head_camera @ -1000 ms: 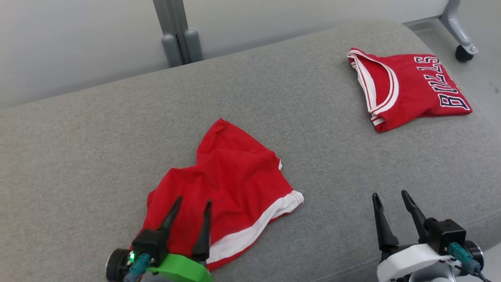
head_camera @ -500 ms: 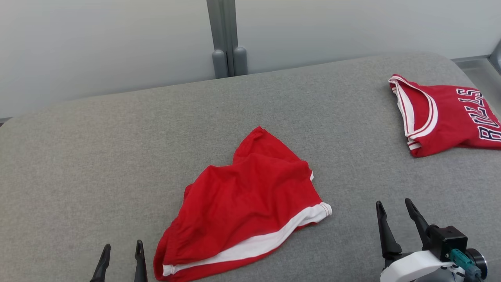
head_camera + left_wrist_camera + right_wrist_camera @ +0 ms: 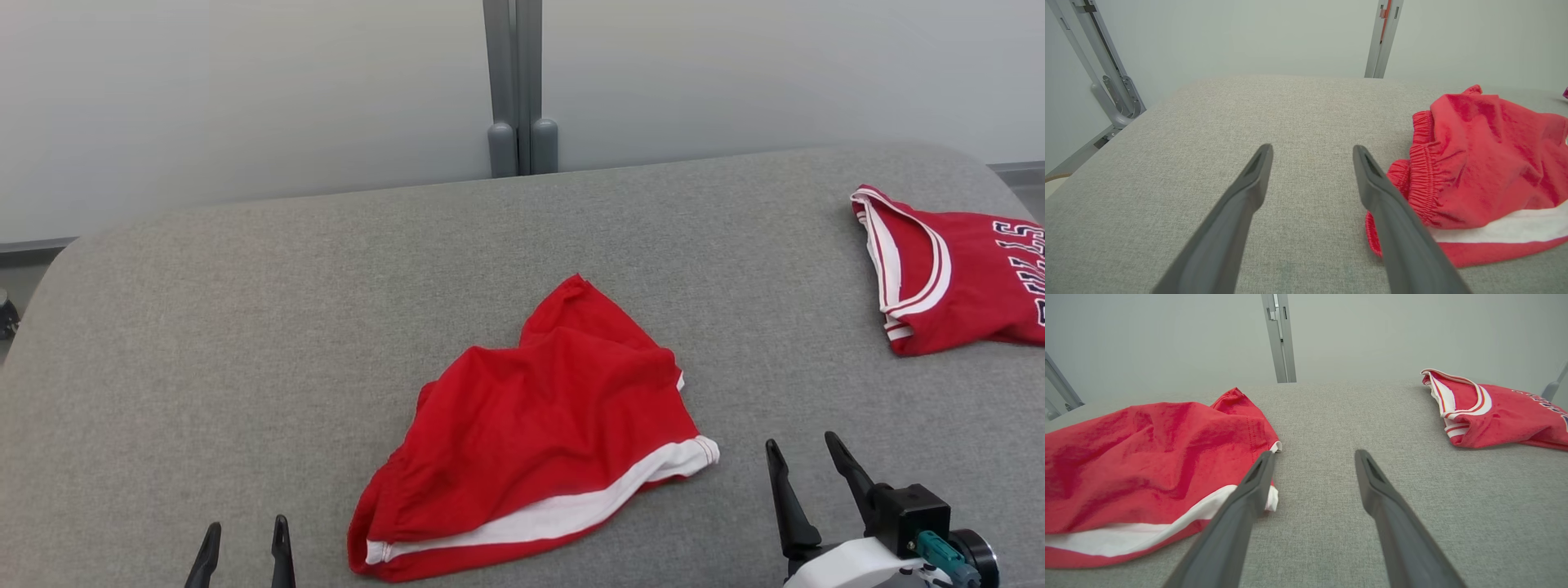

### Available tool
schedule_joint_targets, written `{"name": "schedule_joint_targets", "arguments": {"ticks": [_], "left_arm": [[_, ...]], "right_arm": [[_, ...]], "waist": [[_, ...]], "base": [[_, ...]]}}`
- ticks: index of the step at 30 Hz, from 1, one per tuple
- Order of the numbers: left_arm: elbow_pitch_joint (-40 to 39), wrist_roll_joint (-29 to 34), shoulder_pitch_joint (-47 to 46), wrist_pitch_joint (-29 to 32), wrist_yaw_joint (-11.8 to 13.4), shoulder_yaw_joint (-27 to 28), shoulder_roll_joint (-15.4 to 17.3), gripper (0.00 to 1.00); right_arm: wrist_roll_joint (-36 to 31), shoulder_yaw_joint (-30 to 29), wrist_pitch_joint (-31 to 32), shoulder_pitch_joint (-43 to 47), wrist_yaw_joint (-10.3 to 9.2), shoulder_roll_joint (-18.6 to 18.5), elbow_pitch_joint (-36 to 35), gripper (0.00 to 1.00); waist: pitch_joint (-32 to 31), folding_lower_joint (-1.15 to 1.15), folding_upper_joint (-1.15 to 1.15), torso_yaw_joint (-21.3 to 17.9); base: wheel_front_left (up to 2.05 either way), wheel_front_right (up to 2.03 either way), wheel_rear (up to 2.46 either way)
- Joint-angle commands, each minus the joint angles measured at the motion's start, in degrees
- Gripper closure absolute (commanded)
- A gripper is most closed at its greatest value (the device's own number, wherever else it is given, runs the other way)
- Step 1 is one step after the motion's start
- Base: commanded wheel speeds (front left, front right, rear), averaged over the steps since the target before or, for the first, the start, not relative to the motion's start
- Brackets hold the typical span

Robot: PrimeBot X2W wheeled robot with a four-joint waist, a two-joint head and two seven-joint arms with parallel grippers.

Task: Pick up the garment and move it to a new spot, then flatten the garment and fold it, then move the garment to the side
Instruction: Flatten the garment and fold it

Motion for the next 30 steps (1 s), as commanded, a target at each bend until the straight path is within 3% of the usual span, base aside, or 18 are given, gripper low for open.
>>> {"name": "schedule_joint_targets", "arguments": {"ticks": [1, 17, 25, 30], "left_arm": [[0.1, 0.7, 0.9, -0.2, -0.5, 0.3, -0.2, 0.0], [0.0, 0.8, 0.6, -0.2, -2.0, 1.4, -0.7, 0.0], [3.3, -0.8, -0.1, -0.1, -2.7, -2.8, -0.7, 0.0], [3.1, -2.9, -1.4, 7.8, -3.1, -7.7, 0.9, 0.0]], "right_arm": [[-0.5, 0.2, 0.0, -0.1, -0.1, -0.1, 0.1, 0.0], [-0.3, 1.0, 0.0, -0.4, -0.1, -0.1, -0.1, 0.0], [0.2, 2.3, 0.0, -2.2, -0.09, -0.1, 0.0, 0.0], [-0.4, 4.6, 2.7, -7.2, -0.09, -0.7, 8.3, 0.0]], "waist": [[0.0, 0.0, 0.0, 0.3], [0.1, 0.0, 0.0, 1.0], [0.3, 0.0, 0.0, 0.2], [0.5, 0.0, 0.0, -0.3]], "base": [[0.0, 0.0, 0.0], [0.0, 0.0, 0.0], [0.0, 0.0, 0.0], [0.0, 0.0, 0.0]]}}
